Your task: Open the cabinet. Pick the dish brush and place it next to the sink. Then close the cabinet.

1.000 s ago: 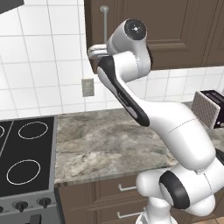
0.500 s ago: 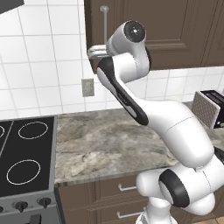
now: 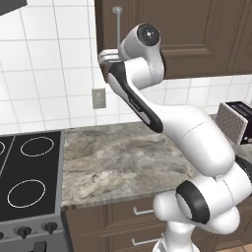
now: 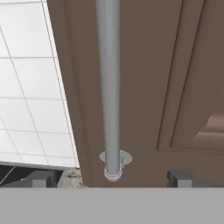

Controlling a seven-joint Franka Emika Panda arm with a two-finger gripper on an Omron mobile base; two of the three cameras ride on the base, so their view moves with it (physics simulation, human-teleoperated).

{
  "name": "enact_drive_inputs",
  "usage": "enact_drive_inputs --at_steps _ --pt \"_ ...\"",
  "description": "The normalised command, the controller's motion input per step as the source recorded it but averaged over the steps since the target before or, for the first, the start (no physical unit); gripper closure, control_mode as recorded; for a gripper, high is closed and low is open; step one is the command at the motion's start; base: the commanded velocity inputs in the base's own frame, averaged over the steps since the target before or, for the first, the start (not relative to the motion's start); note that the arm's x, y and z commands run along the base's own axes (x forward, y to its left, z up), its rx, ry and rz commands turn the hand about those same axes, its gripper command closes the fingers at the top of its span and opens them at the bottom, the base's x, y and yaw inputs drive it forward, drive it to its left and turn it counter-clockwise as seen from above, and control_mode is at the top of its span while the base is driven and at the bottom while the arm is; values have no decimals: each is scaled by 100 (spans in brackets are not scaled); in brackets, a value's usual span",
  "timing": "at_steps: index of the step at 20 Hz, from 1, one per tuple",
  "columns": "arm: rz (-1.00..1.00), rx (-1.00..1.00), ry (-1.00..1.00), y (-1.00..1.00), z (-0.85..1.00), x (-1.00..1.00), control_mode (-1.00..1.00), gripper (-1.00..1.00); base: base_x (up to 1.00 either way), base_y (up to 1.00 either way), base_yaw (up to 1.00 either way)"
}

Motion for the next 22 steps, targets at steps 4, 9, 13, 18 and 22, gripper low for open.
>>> enact_drive_inputs --at_steps 4,9,13,18,22 --pt "0 0 1 0 0 34 -100 -100 0 0 0" --pt "0 0 1 0 0 11 -100 -100 0 0 0" --pt "0 0 0 0 0 9 -100 -100 0 0 0" --pt "0 0 0 11 0 16 -100 -100 0 0 0" --pt "-1 0 -5 23 -8 27 -100 -100 0 0 0"
